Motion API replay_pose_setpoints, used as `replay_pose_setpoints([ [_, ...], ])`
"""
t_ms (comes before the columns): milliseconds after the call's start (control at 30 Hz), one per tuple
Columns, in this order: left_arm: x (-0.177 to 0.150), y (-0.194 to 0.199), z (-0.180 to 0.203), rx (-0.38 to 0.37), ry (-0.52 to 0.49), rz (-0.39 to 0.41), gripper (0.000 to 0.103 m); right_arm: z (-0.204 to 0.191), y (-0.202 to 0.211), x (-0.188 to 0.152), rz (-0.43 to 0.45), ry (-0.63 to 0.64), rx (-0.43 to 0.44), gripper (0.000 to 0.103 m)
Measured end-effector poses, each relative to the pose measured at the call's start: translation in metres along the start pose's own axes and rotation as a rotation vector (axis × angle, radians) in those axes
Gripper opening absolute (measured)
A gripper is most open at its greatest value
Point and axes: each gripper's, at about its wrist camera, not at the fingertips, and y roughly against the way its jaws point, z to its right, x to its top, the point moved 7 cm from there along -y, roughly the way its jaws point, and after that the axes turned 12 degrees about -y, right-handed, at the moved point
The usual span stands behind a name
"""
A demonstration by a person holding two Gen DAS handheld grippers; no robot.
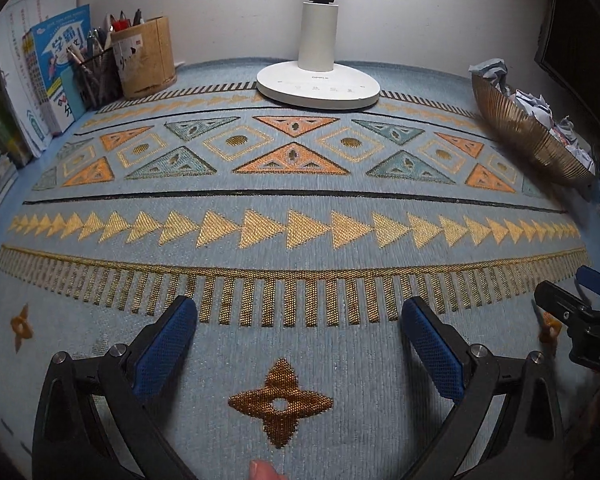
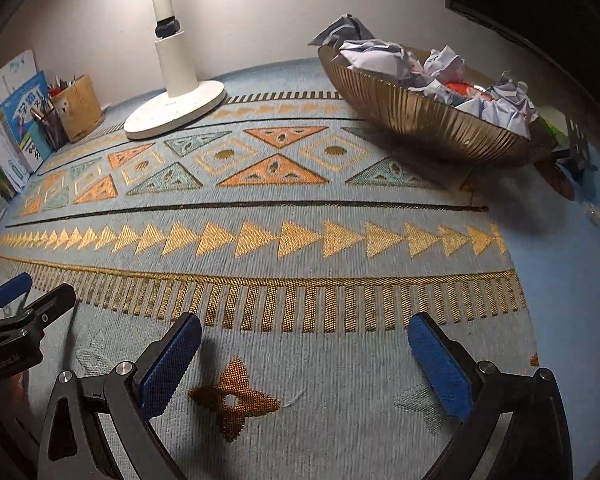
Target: Organize objects
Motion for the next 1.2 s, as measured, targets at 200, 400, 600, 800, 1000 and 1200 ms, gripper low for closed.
replay_pose_setpoints([
  [200, 0.0004, 0.0002, 0.0008, 0.017, -0.009, -0.013, 0.103, -0.0003, -0.0024, -0.0019, 0.027, 0.030, 0.017, 0.103],
  [400, 0.0001, 0.0003, -0.0007, 0.017, -0.010, -0.014, 0.103, -0.0047, -0.0039, 0.0008, 0.031, 0.024, -0.007, 0.103],
  [600, 0.0001, -0.0001, -0.0001, 0.018, -0.010, -0.014, 0.103, -0.0041, -0.0037, 0.0009, 0.031, 0.024, -0.007, 0.103],
  [800, 0.0000, 0.0000, 0.0000, 0.018, -0.009, -0.013, 0.103, -0.0038, -0.0038, 0.0009, 0.031, 0.025, -0.006, 0.103],
  [1000, -0.0002, -0.0003, 0.0001, 0.018, -0.009, -0.013, 0.103, -0.0037, -0.0040, 0.0009, 0.031, 0.025, -0.006, 0.103],
  [1200, -0.0005, -0.0005, 0.0003, 0.017, -0.009, -0.013, 0.103, -0.0036, -0.0039, 0.0010, 0.031, 0.025, -0.006, 0.103],
])
